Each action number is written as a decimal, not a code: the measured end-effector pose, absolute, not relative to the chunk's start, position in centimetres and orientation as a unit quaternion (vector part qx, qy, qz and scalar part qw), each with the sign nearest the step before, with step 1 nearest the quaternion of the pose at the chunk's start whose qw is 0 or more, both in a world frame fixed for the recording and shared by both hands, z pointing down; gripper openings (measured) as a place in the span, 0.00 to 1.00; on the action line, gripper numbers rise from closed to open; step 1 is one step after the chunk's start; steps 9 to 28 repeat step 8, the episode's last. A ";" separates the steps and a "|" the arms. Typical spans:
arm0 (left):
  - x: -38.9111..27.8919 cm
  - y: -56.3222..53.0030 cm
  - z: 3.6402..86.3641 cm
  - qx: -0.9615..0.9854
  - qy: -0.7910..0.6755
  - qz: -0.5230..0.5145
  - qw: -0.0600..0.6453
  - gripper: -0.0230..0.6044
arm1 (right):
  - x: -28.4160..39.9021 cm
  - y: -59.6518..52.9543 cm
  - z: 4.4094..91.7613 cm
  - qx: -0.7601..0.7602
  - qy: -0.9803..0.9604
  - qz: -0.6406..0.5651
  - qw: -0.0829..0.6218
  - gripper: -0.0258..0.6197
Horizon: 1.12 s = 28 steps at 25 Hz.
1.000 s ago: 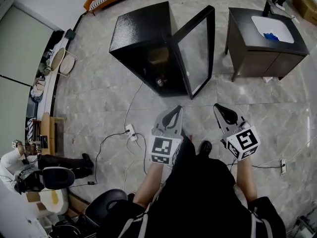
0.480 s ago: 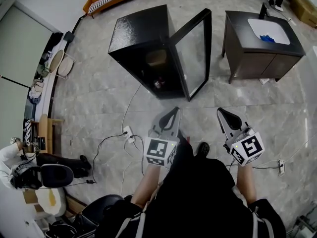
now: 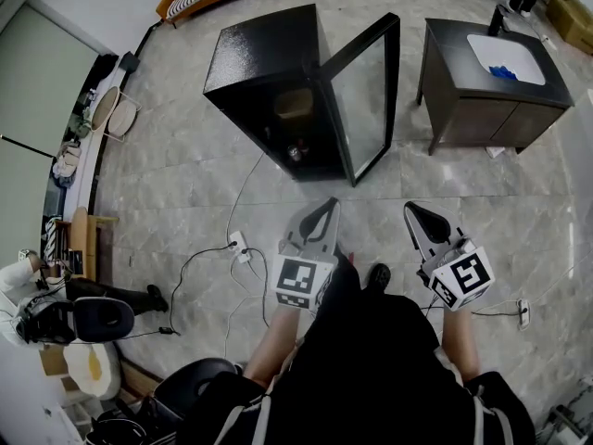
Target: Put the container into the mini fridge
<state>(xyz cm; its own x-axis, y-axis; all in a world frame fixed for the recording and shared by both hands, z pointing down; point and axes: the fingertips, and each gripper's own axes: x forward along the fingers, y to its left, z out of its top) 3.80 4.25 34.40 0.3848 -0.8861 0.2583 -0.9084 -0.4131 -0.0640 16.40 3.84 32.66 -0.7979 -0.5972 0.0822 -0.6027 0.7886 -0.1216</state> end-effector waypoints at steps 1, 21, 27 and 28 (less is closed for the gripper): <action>3.7 4.2 34.4 0.831 -0.540 0.126 0.044 0.09 | 16.3 3.8 32.8 0.317 -0.946 0.071 0.022 0.07; 2.7 3.3 34.9 0.822 -0.553 0.131 0.041 0.09 | 16.0 3.0 33.6 0.318 -0.945 0.071 0.027 0.07; 2.7 3.3 34.9 0.822 -0.553 0.131 0.041 0.09 | 16.0 3.0 33.6 0.318 -0.945 0.071 0.027 0.07; 2.7 3.3 34.9 0.822 -0.553 0.131 0.041 0.09 | 16.0 3.0 33.6 0.318 -0.945 0.071 0.027 0.07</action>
